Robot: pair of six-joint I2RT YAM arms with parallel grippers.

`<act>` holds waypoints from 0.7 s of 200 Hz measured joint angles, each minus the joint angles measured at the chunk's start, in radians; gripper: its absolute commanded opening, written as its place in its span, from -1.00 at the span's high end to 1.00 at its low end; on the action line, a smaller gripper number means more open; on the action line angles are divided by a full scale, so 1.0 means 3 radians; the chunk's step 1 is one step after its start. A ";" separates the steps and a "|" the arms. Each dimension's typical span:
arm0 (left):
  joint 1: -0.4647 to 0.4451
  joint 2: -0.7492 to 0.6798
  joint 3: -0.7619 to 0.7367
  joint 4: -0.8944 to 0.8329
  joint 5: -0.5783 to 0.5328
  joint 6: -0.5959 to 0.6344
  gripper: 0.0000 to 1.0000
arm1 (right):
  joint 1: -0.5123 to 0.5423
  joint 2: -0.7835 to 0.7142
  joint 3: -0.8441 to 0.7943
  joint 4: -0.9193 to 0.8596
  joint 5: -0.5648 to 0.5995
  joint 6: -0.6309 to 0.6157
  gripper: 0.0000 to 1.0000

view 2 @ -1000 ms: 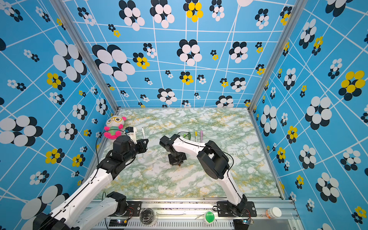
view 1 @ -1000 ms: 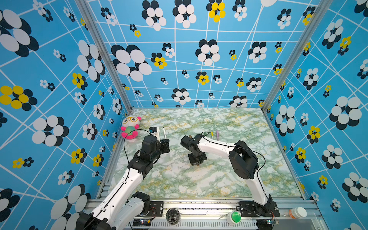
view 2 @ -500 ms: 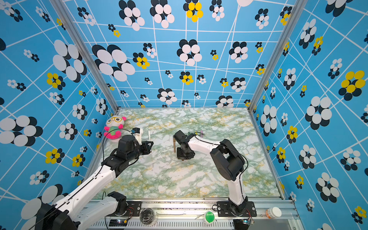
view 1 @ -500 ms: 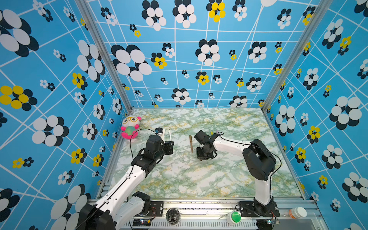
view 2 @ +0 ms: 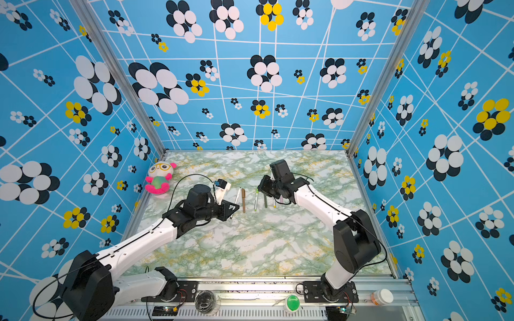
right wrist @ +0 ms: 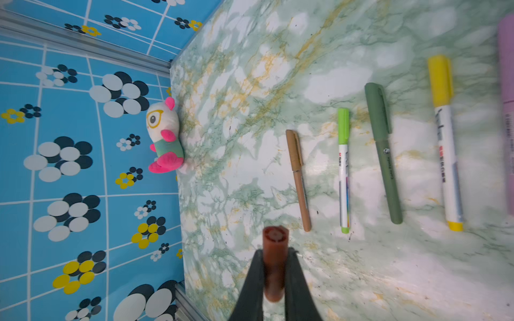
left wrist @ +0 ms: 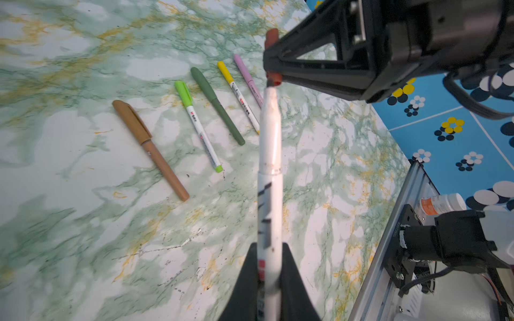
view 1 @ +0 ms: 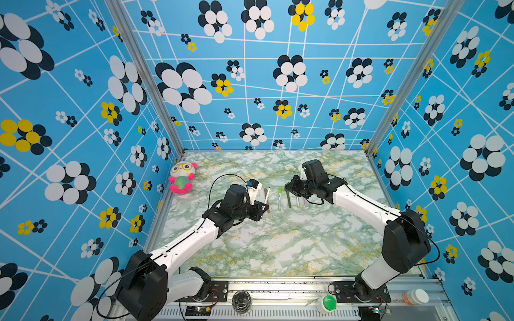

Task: Insert the pens into the pen caps
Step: 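Lift the dark red cap and bring it over the white marker tip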

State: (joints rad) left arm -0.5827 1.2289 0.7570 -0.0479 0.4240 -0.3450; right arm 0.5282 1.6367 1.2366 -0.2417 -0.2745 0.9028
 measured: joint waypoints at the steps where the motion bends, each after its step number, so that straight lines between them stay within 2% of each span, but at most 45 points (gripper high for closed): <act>1: -0.0004 0.0001 0.0000 0.0000 0.0003 0.0001 1.00 | -0.0001 0.0000 0.0000 0.0004 -0.0003 0.0003 1.00; 68: -0.0094 0.0057 0.0089 -0.0003 0.0058 0.0108 1.00 | 0.0005 0.0010 0.0000 0.0441 -0.0397 0.0287 1.00; 140: -0.0094 0.0109 0.0092 -0.0004 -0.0067 0.0107 1.00 | 0.0081 0.0010 0.0001 0.0523 -0.0540 0.0360 1.00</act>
State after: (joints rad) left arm -0.6109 1.2617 0.7845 -0.0490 0.4038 -0.3130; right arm 0.5526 1.6398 1.2369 -0.0849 -0.4366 1.0107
